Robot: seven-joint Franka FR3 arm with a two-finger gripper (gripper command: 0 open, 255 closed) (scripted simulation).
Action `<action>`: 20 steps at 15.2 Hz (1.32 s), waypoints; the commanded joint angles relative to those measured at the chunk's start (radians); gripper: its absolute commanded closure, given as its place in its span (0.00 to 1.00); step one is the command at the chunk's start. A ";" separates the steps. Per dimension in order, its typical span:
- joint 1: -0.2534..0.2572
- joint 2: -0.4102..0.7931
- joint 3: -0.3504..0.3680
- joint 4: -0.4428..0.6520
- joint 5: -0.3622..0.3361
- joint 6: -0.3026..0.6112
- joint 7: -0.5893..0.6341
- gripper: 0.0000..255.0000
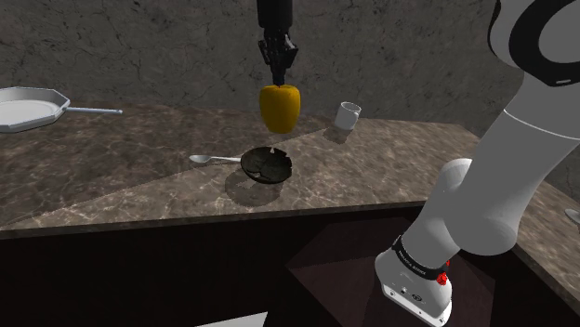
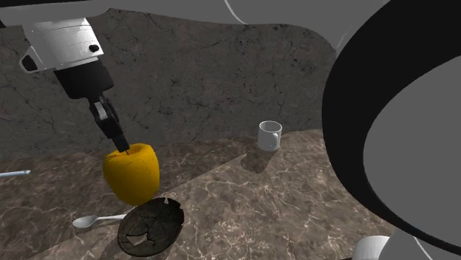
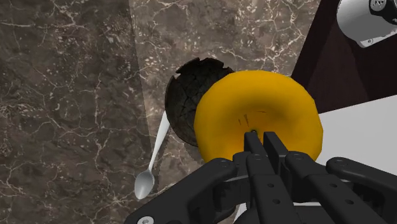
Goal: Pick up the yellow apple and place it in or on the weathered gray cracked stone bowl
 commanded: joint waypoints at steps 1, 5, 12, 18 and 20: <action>0.002 -0.004 0.002 -0.029 0.001 0.025 0.005 1.00; 0.002 -0.013 0.002 -0.094 0.001 0.081 0.008 1.00; 0.001 -0.018 0.001 -0.194 0.001 0.176 0.012 1.00; 0.001 -0.014 0.001 -0.270 0.000 0.256 0.016 1.00; 0.001 -0.010 0.001 -0.293 0.000 0.282 0.017 1.00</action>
